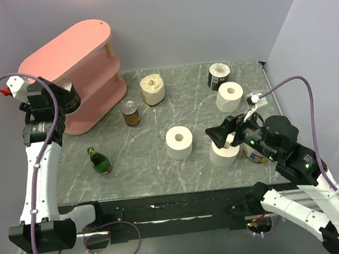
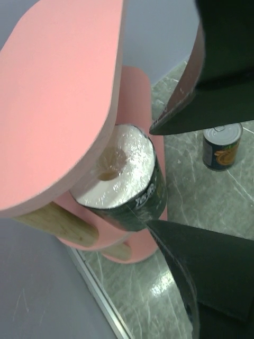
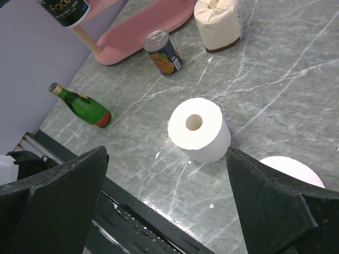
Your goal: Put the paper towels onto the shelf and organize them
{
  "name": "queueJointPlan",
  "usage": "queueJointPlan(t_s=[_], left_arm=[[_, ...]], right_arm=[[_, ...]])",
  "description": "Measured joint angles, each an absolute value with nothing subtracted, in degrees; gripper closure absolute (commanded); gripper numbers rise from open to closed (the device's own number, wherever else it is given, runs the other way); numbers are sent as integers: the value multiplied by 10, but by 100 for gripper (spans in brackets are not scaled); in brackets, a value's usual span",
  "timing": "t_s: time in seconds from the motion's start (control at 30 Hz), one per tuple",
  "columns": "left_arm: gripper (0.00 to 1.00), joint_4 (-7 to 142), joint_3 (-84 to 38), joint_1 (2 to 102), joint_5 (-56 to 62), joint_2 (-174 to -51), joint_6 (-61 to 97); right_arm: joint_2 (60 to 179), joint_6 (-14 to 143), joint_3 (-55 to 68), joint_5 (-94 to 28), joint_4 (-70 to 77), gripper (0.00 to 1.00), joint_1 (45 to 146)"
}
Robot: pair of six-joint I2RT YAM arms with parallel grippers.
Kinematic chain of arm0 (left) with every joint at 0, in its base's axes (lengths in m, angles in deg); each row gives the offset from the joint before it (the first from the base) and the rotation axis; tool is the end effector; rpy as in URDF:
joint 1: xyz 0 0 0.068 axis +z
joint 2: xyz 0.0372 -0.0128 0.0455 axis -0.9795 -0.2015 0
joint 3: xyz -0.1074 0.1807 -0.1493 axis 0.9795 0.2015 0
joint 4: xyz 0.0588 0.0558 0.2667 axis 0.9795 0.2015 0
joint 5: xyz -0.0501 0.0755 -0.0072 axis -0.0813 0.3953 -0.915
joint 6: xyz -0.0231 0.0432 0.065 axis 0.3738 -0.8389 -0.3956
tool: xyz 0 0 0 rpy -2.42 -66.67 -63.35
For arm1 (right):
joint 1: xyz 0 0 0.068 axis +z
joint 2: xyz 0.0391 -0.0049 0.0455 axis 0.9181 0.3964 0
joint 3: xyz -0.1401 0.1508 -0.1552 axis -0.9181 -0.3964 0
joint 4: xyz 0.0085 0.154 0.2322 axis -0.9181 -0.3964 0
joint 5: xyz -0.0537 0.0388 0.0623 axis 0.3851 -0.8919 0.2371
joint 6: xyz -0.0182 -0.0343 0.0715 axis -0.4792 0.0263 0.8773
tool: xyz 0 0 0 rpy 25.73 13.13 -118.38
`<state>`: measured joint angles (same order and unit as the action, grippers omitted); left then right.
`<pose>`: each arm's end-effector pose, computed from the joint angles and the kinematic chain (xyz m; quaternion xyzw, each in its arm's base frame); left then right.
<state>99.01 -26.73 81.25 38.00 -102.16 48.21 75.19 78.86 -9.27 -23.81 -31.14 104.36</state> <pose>0.2915 0.0464 0.4047 -0.4269 0.6765 -0.0162 0.5998 0.1433 0.1083 0.3914 -0.1039 0.7695 0.2993 0.5545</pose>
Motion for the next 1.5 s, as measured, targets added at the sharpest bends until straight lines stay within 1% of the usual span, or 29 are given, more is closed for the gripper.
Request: queueJointPlan(t_s=[0.07,0.1,0.2,0.37,0.4,0.53,0.6,0.83,1.07,1.5], left_arm=[[45,1003,-267,813,390,-1011,476],[55,1012,-267,813,398,-1004,474],[69,1030,-267,821,412,-991,477],[83,1027,-220,856,391,-982,488],[89,1024,-205,861,382,-986,489],[92,1001,-159,863,337,-1007,484],[98,980,-139,863,320,-1012,472],[99,921,-121,863,315,-1020,450],[99,834,-99,863,280,-1022,441],[99,759,-84,863,226,-1053,418]], right_arm=[[748,790,-94,-238,-311,0,1044],[747,790,-95,-238,-311,1,1044],[745,790,-96,-240,-311,1,1044],[739,790,-100,-240,-310,1,1044],[737,790,-102,-240,-310,0,1044],[735,788,-106,-237,-311,1,1044],[735,785,-106,-234,-311,0,1044],[732,781,-107,-229,-311,0,1044],[732,779,-107,-229,-310,0,1044],[732,777,-107,-225,-310,1,1044]])
